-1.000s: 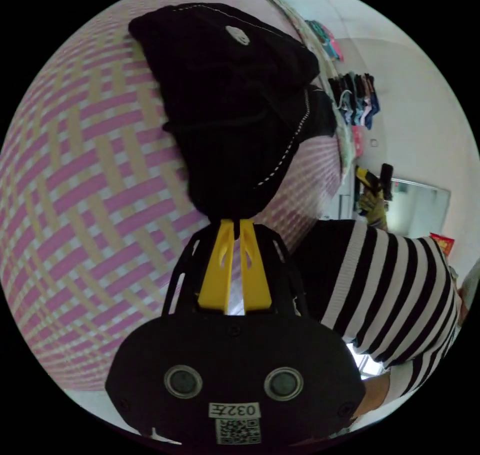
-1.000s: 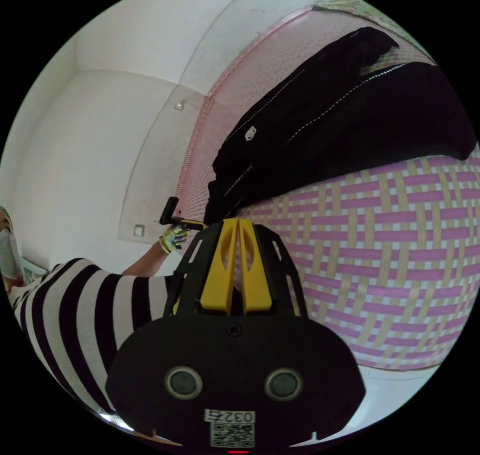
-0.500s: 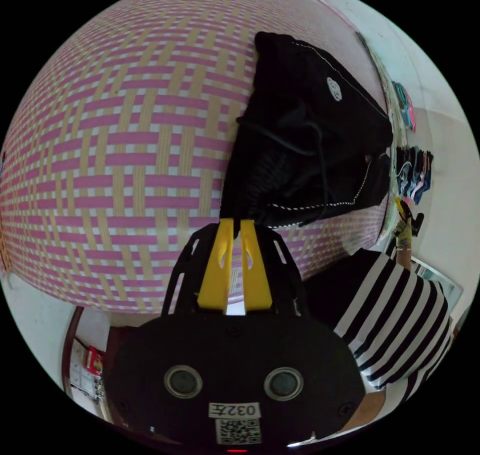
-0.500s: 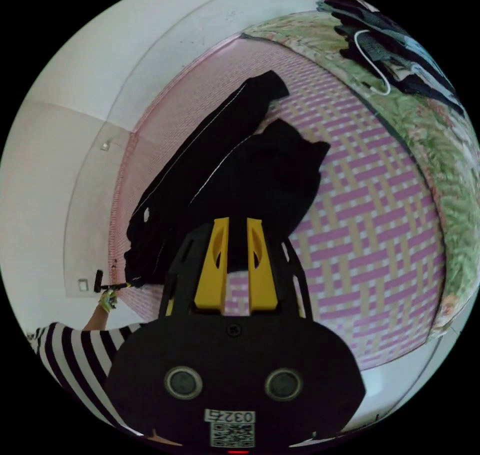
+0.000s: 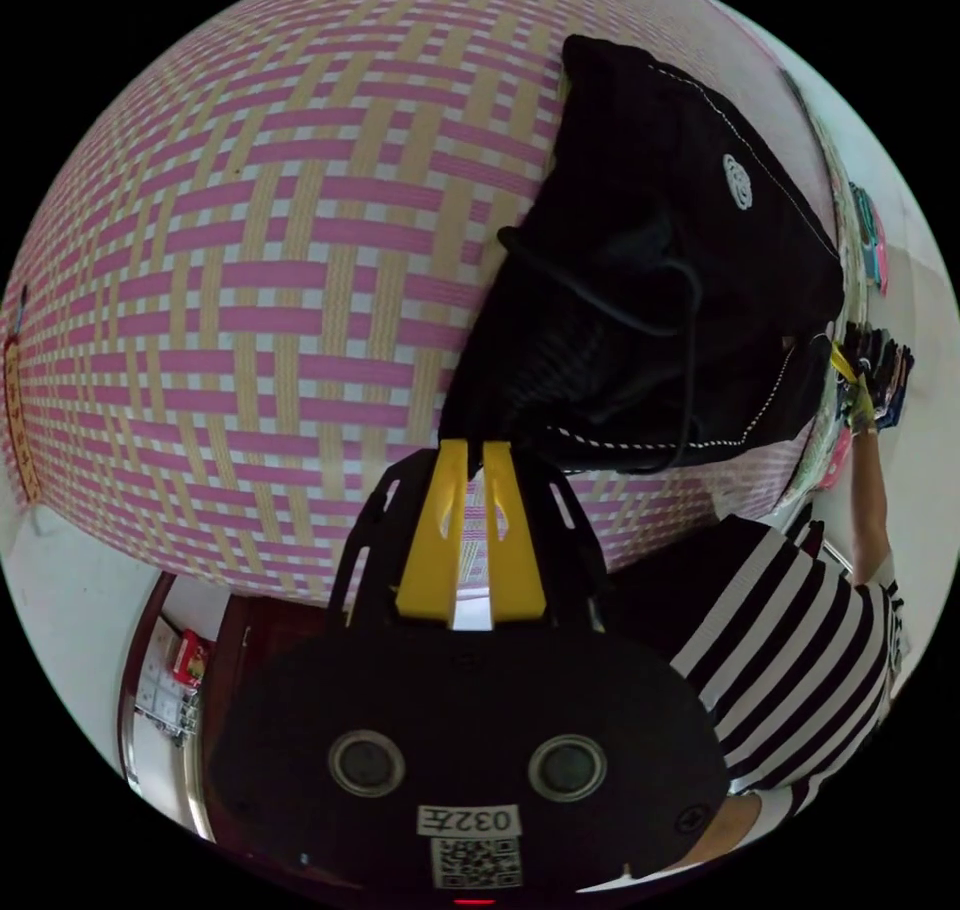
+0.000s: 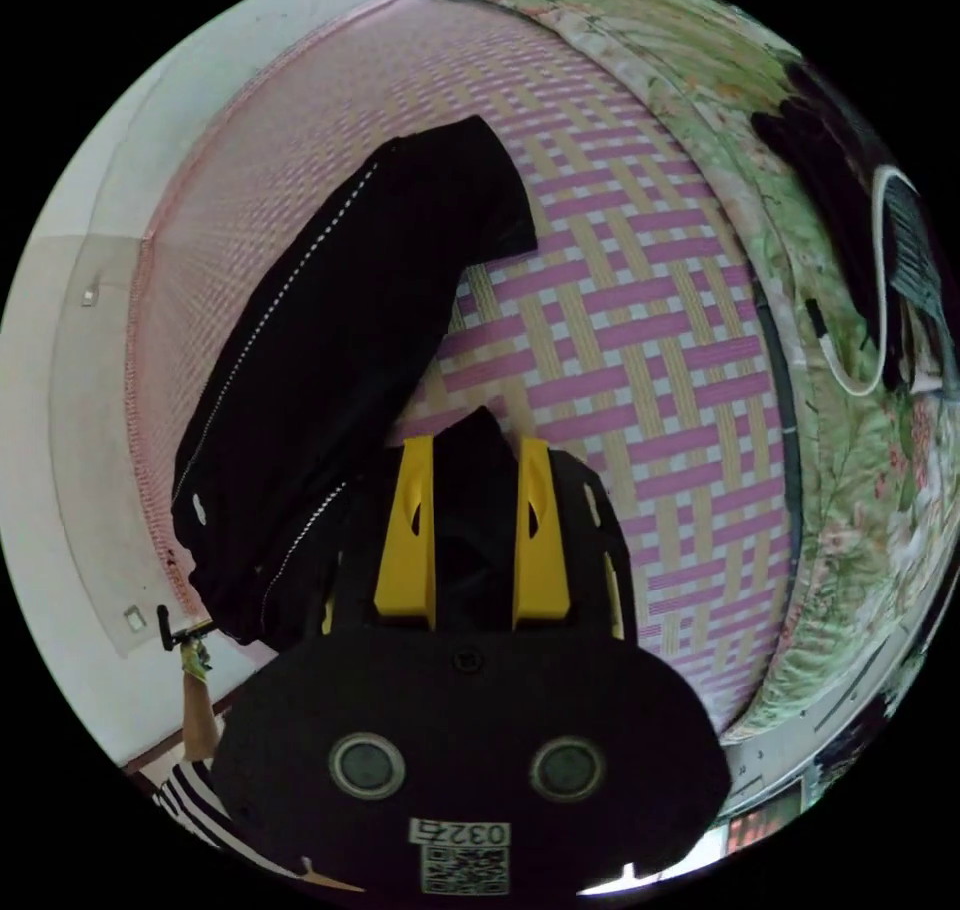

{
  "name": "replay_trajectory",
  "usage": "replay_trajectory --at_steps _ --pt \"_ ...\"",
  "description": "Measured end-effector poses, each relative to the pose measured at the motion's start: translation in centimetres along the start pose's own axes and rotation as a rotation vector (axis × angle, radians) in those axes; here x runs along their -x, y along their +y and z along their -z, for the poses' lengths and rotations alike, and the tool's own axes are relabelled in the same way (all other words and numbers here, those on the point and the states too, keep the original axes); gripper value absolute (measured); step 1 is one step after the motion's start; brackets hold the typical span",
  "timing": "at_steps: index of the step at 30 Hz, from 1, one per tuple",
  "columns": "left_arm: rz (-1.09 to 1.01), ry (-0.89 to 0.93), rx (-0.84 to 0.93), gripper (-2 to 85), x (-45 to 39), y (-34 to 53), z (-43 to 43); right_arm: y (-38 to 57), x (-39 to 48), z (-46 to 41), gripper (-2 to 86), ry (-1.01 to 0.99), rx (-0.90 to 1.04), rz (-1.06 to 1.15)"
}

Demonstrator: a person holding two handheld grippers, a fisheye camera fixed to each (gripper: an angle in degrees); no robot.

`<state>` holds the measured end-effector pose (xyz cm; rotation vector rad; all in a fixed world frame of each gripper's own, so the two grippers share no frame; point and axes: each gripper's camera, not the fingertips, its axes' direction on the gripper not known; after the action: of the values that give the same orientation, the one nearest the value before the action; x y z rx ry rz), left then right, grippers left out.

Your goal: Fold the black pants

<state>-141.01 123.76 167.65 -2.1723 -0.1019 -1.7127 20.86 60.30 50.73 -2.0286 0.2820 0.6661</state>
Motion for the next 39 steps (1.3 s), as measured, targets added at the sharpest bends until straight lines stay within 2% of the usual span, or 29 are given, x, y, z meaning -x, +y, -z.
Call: replay_trajectory --at_steps 1,5,8,10,13,18,20,22,23,25,27,30,39 --pt "0.014 0.025 -0.011 0.1 0.5 0.0 -0.1 -0.3 0.5 -1.1 7.3 0.014 0.045 0.033" --pt "0.049 0.117 -0.073 0.5 2.5 0.6 -0.7 0.2 1.0 -1.0 1.0 0.032 -0.005 0.087" --pt "0.065 0.184 -0.135 0.5 4.1 1.3 -1.3 2.2 0.7 2.4 0.0 -0.072 -0.165 0.147" --pt "0.077 0.226 -0.184 0.1 5.2 1.8 -1.8 6.1 0.0 6.6 -0.3 -0.185 -0.364 0.228" --pt "0.073 0.286 -0.238 -0.2 6.6 2.6 -2.4 13.3 -3.3 10.3 -0.4 -0.314 -0.565 0.266" --pt "0.026 0.410 -0.281 -0.3 8.9 3.4 -3.6 27.2 -12.9 8.8 0.0 -0.424 -0.799 0.342" --pt "0.001 0.422 -0.278 -0.3 9.4 3.4 -4.2 31.0 -17.9 5.1 0.4 -0.477 -0.753 0.251" --pt "-0.012 0.438 -0.272 -0.3 10.1 3.1 -4.8 35.7 -24.2 -1.1 1.3 -0.533 -0.613 -0.004" --pt "-0.012 0.439 -0.274 -0.3 10.2 3.1 -4.9 36.9 -25.3 -2.5 1.6 -0.528 -0.577 -0.067" --pt "-0.009 0.434 -0.272 -0.4 10.9 2.7 -5.0 41.9 -28.5 -6.8 4.1 -0.485 -0.492 -0.331" --pt "-0.010 0.423 -0.256 -0.5 11.2 2.1 -5.0 44.7 -29.3 -8.7 6.6 -0.523 -0.508 -0.407" --pt "-0.015 0.394 -0.219 -0.7 11.7 1.1 -5.0 46.8 -29.4 -10.5 9.9 -0.541 -0.497 -0.447" --pt "-0.013 0.386 -0.168 -1.0 14.1 -1.0 -5.6 45.6 -29.2 -13.6 13.4 -0.788 -0.485 -0.441"
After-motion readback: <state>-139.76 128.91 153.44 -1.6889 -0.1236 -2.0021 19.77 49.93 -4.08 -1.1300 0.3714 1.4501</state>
